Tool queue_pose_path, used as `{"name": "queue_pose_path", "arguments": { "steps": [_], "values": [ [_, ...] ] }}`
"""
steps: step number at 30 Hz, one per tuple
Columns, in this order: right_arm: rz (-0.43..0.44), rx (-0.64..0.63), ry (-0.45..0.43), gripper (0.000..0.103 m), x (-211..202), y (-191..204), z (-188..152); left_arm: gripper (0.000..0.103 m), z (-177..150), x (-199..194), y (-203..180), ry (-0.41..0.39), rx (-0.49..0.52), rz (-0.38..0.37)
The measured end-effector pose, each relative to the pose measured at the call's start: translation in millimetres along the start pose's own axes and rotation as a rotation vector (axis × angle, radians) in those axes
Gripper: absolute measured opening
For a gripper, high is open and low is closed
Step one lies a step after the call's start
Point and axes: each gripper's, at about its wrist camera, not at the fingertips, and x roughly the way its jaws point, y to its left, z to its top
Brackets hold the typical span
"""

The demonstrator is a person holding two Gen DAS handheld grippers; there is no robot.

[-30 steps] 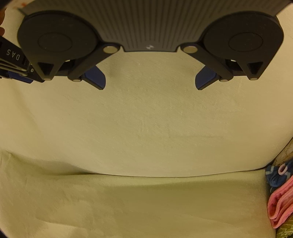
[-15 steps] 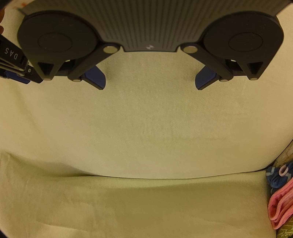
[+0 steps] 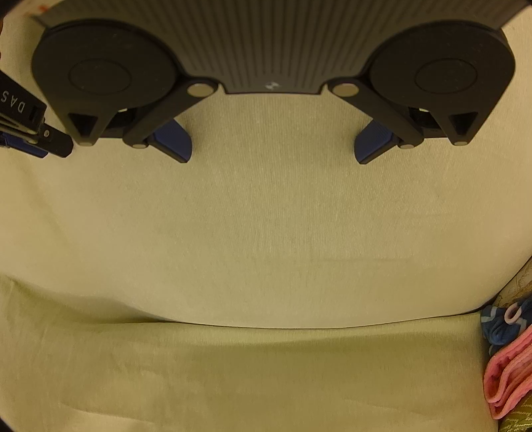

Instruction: Collect trash

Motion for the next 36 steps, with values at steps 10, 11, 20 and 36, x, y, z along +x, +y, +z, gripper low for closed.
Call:
{"name": "queue_pose_path", "arguments": {
  "steps": [10,11,20,36],
  "values": [
    [-0.007,-0.013,-0.009,0.029,2.2,-1.8,1.0,0.102,-1.5,4.5,0.0,-0.018,-0.005,0.004],
    [-0.010,-0.017,-0.012,0.030,2.7,-1.7,0.8,0.102,-1.9,5.1,-0.2,-0.023,-0.007,0.003],
    [-0.125,-0.091,-0.103,0.071,2.5,6.9,-14.2,0.103,-21.1,8.1,-4.9,-0.154,0.062,0.007],
    [-0.118,0.046,-0.130,0.101,8.2,-10.1,-20.7,0.103,-30.0,8.3,-4.4,-0.206,0.052,0.016]
  ]
}}
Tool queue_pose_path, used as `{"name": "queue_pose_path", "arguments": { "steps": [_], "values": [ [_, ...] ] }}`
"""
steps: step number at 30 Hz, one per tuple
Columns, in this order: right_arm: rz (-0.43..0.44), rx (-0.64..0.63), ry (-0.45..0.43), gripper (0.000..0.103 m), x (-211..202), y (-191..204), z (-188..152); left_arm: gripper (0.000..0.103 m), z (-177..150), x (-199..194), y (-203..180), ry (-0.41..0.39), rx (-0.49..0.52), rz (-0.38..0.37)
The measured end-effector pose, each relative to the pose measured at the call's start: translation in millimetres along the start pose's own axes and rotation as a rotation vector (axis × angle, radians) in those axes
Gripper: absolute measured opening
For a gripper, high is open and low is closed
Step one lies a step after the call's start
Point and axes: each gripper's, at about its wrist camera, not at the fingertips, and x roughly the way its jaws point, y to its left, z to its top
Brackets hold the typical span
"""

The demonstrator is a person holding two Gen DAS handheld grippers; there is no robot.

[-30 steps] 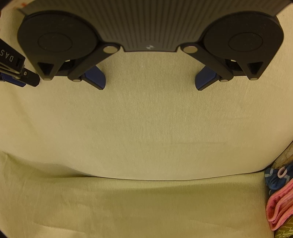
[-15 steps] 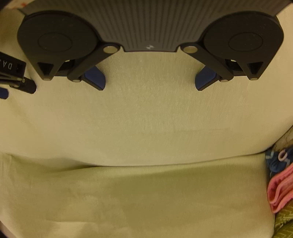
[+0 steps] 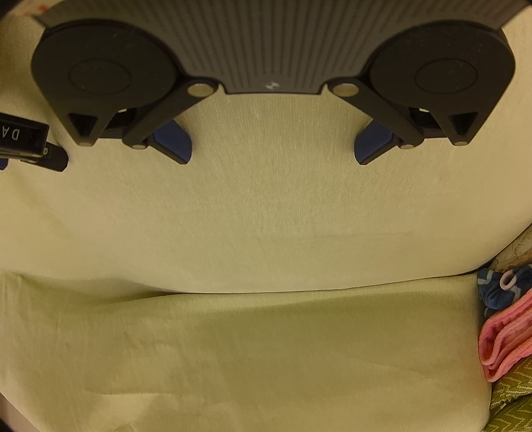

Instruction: Collect trash

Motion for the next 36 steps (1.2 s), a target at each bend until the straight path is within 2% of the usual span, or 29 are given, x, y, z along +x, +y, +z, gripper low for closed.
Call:
{"name": "queue_pose_path", "arguments": {
  "steps": [5,8,13,15,18,23,36],
  "values": [
    [0.047,0.070,0.022,0.101,2.7,-13.5,0.3,0.103,0.5,-2.4,-2.0,-0.002,0.012,0.008],
    [0.041,0.063,0.019,0.101,3.2,-12.1,0.3,0.102,3.7,-1.1,-5.3,-0.012,0.029,0.013],
    [0.046,0.053,0.020,0.101,6.7,-12.9,3.5,0.102,18.8,18.9,-11.4,0.025,0.014,-0.091],
    [0.076,0.032,0.019,0.101,11.1,-12.2,8.3,0.103,20.6,25.7,-17.3,0.018,0.038,-0.083],
    [0.106,-0.007,0.020,0.101,17.5,-6.6,12.0,0.103,21.5,29.5,-15.6,0.019,0.023,-0.086],
    [0.135,0.025,0.023,0.101,20.1,-12.3,10.6,0.103,21.1,31.3,-17.2,0.014,0.024,-0.087],
    [0.137,0.028,0.024,0.101,20.5,-11.3,11.9,0.103,20.3,32.0,-20.1,0.012,0.022,-0.091]
  ]
}}
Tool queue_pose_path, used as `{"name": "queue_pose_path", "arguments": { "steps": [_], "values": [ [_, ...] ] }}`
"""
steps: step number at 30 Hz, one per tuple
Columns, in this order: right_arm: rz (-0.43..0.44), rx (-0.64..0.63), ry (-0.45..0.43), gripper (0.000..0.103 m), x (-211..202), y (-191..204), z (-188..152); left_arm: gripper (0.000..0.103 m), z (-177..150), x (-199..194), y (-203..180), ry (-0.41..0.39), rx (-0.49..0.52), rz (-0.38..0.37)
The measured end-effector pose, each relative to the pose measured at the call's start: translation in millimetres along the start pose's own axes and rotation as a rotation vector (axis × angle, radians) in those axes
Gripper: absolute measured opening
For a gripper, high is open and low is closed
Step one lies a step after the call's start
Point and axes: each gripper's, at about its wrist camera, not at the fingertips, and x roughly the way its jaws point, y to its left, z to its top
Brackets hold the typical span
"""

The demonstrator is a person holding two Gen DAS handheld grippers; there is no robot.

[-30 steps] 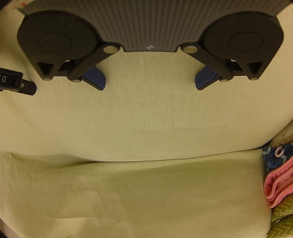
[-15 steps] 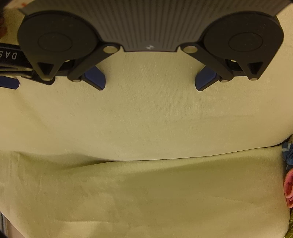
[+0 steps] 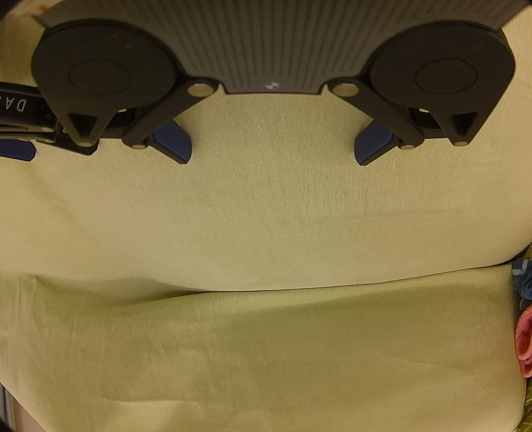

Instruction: Collect trash

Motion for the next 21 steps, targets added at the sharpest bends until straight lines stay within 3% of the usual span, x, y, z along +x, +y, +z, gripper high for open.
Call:
{"name": "queue_pose_path", "arguments": {
  "steps": [21],
  "values": [
    [0.000,0.000,0.000,0.101,-0.3,0.3,0.7,0.103,-1.0,0.0,1.8,-0.001,-0.001,0.000]
  ]
}}
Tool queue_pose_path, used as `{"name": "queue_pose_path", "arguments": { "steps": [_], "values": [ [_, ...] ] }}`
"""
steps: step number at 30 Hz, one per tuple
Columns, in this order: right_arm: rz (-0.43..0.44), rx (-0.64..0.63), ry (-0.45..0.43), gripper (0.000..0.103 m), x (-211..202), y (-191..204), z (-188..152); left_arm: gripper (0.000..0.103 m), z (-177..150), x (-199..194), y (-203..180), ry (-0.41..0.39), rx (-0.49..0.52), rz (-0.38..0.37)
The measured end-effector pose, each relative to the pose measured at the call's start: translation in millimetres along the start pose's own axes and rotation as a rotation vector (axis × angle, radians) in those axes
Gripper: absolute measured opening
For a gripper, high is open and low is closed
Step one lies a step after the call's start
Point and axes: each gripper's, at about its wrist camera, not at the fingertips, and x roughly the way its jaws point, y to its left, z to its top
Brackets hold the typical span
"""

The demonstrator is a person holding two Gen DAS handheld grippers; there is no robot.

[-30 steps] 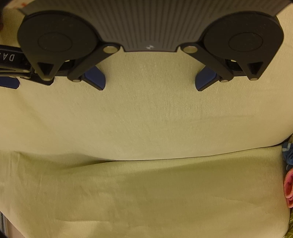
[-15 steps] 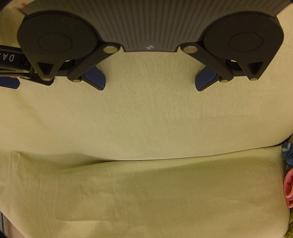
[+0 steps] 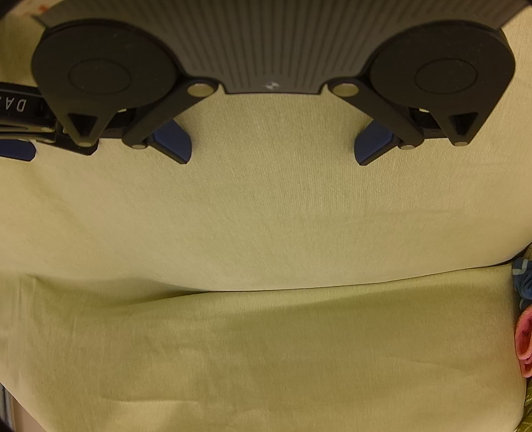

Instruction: Collect trash

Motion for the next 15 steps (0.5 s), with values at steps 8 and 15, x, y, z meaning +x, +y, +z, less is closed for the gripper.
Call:
{"name": "queue_pose_path", "arguments": {
  "steps": [8,15],
  "values": [
    [0.000,0.000,0.000,0.101,0.1,-0.2,0.0,0.103,-1.7,-1.2,2.0,0.002,-0.002,-0.002],
    [-0.001,-0.001,0.000,0.101,-1.1,0.2,-0.4,0.103,-0.6,-3.1,1.6,0.002,-0.001,-0.003]
  ]
}}
